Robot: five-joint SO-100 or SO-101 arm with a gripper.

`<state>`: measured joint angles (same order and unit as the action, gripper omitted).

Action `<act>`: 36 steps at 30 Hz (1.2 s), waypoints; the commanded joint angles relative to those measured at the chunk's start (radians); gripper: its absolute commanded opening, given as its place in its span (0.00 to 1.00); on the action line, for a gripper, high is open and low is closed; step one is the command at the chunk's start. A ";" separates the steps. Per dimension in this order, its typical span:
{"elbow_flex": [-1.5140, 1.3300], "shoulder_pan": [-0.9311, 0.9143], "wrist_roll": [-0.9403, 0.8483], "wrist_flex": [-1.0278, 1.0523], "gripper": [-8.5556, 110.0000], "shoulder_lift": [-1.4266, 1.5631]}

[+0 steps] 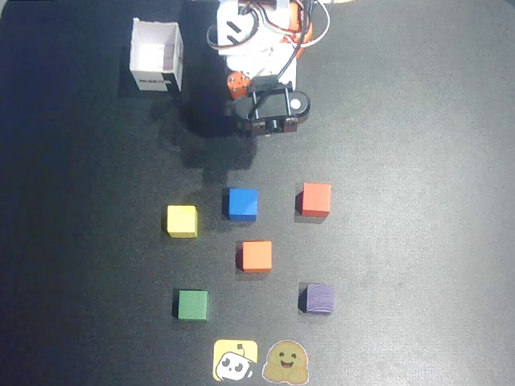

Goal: Put the red cube on top of the green cube.

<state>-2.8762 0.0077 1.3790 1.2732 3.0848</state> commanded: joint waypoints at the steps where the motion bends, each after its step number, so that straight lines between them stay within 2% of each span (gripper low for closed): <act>1: 0.003 -0.006 -0.006 -0.012 0.08 0.008; 36: 0.003 0.014 0.021 -0.026 0.08 0.008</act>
<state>-2.8762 0.0077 1.3821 1.2671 3.0848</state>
